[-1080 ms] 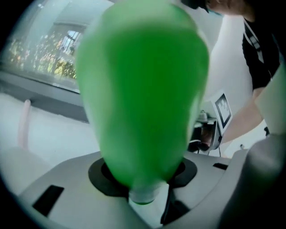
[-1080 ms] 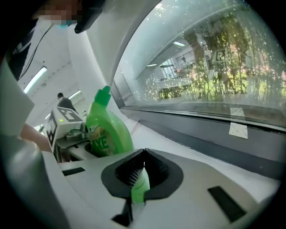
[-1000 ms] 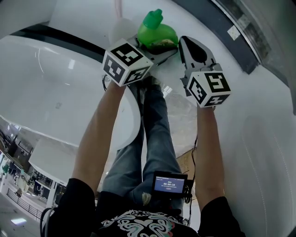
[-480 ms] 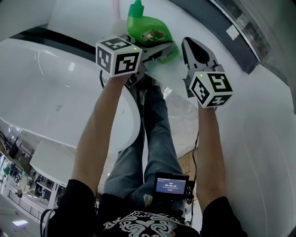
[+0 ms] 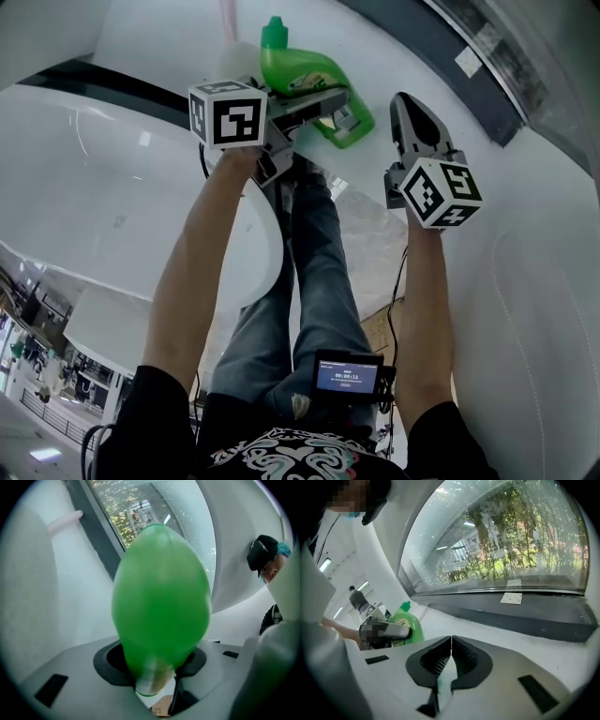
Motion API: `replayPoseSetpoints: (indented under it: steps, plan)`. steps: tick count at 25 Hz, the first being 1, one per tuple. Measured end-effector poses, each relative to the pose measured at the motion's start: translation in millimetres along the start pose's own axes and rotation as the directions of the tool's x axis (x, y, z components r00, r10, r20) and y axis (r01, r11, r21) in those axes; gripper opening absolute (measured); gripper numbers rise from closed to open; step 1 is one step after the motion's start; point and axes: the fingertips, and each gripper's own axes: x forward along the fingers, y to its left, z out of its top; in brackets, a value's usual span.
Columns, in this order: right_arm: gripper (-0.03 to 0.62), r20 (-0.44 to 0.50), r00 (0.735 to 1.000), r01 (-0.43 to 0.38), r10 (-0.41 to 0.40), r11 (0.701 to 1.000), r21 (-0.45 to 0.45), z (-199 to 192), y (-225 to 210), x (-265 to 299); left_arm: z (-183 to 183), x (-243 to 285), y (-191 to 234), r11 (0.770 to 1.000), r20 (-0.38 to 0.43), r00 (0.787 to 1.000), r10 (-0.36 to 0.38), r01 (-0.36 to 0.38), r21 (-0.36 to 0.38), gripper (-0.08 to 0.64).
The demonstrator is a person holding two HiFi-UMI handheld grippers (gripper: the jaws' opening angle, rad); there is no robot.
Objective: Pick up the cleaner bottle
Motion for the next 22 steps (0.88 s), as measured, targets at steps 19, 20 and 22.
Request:
replayPoseSetpoints:
  steps: [19,20,22]
  plan:
    - [0.028,0.042,0.998,0.056,-0.055,0.998,-0.027,18,31,-30,29,-58,-60,0.931,0.337,0.929,-0.151,0.248,-0.267,0.195]
    - [0.028,0.047,0.997,0.058,-0.056,0.998,-0.037,22,35,-33,32,-63,-65,0.929,0.356,0.922,-0.151,0.256,-0.268,0.195]
    - [0.028,0.070,0.997,0.044,-0.042,0.998,-0.035,29,39,-37,36,-67,-69,0.924,0.385,0.911,-0.145,0.264,-0.277,0.195]
